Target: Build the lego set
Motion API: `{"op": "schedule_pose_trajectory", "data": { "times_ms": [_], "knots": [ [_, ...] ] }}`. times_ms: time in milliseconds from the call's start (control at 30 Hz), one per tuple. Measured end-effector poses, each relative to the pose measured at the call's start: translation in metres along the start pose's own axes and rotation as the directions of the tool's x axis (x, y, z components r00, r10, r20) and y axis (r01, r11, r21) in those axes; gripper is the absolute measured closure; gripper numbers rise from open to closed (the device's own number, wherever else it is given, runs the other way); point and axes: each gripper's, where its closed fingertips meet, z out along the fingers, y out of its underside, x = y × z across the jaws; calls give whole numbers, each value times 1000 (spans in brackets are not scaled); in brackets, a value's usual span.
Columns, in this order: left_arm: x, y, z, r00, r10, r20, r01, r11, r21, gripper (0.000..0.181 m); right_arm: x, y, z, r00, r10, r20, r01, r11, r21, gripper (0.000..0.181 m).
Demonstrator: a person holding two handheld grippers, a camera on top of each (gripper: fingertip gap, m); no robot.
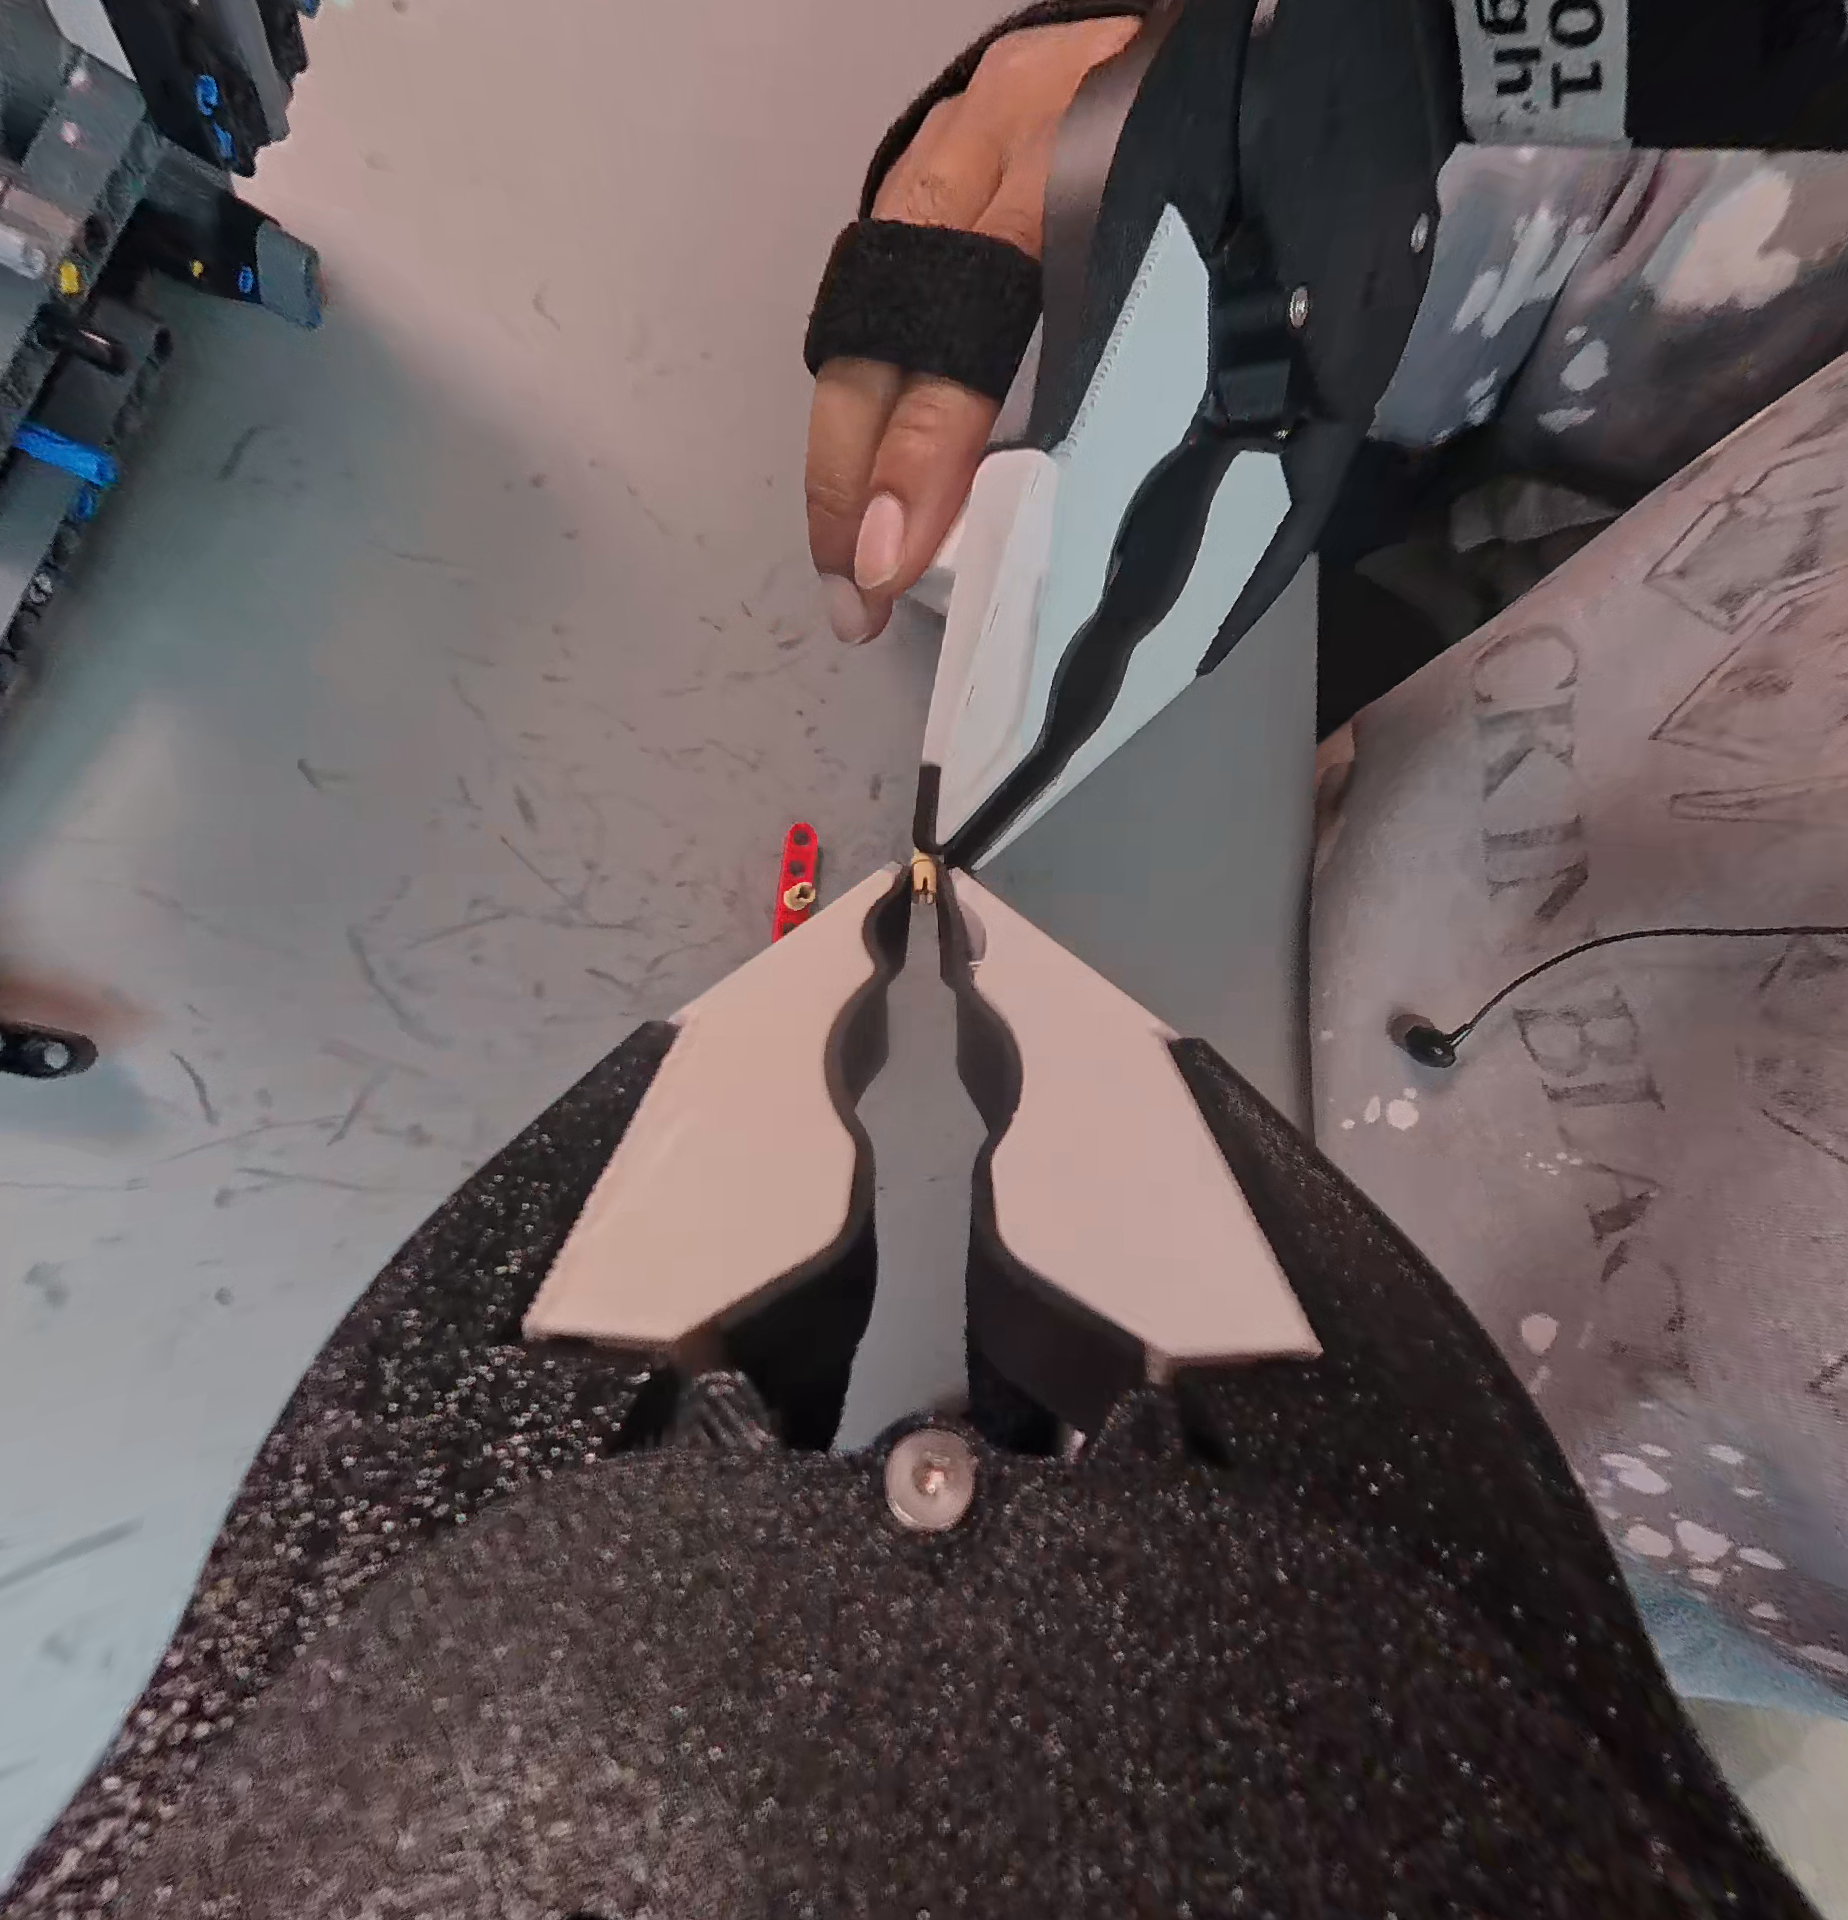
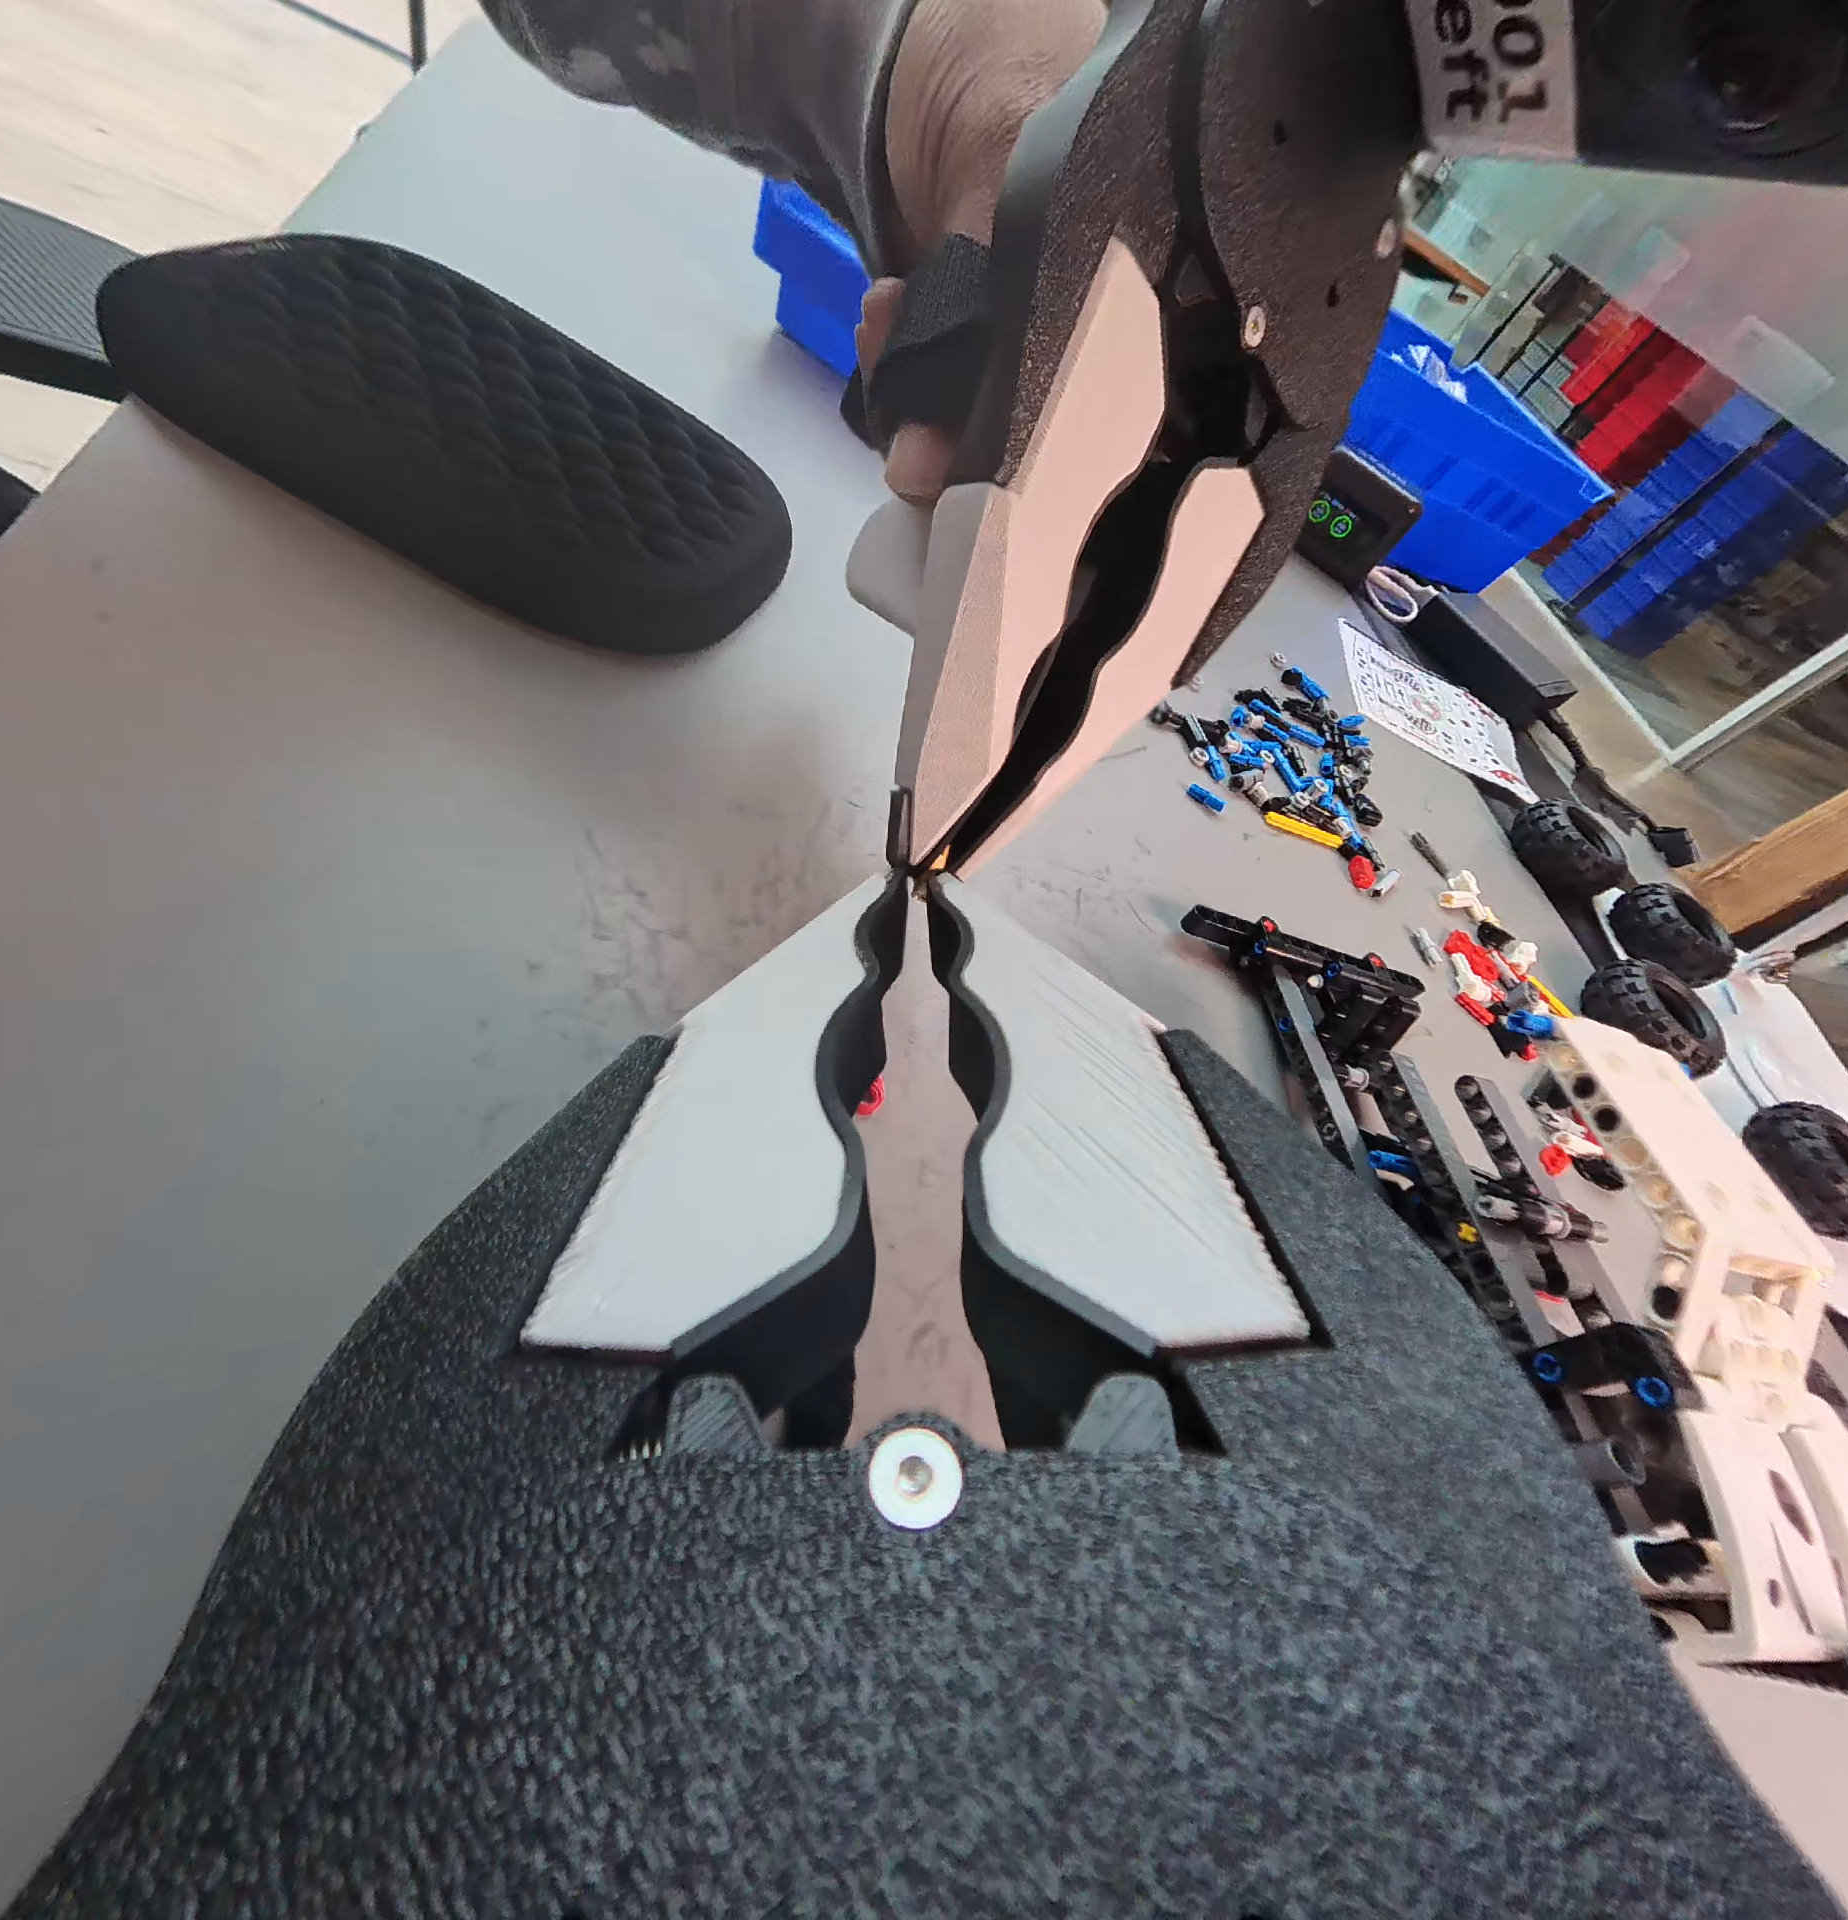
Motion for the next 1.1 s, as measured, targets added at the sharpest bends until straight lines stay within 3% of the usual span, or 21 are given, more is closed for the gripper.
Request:
{"op": "schedule_pose_trajectory", "data": {
  "times_ms": [333, 500, 633, 733, 933, 1100],
  "knots": [
    [14, -16, -11, 959, -155, -237, 215, 943, 254, 177, 4, -18, -10, 994, 106, 39, -110, 987, 113, 180],
    [11, -12, -9, 983, -100, -156, 137, 960, 244, 177, 2, -15, -10, 995, 90, 47, -94, 991, 97, 179],
    [-10, 9, 1, 994, 54, 93, -59, 997, 50, 177, 10, 2, -15, 996, 80, 39, -80, 997, 7, 175],
    [-20, 24, 11, 965, 177, 192, -155, 980, -122, 177, 7, 30, -18, 994, 83, 77, -71, 986, -151, 168],
    [-35, 36, 21, 896, 362, 258, -254, 892, -373, 177, -8, 58, -18, 980, 148, 135, -95, 936, -338, 161],
    [-34, 35, 23, 885, 408, 225, -272, 845, -461, 177, -17, 65, -14, 976, 151, 158, -83, 925, -372, 162]
  ]
}}
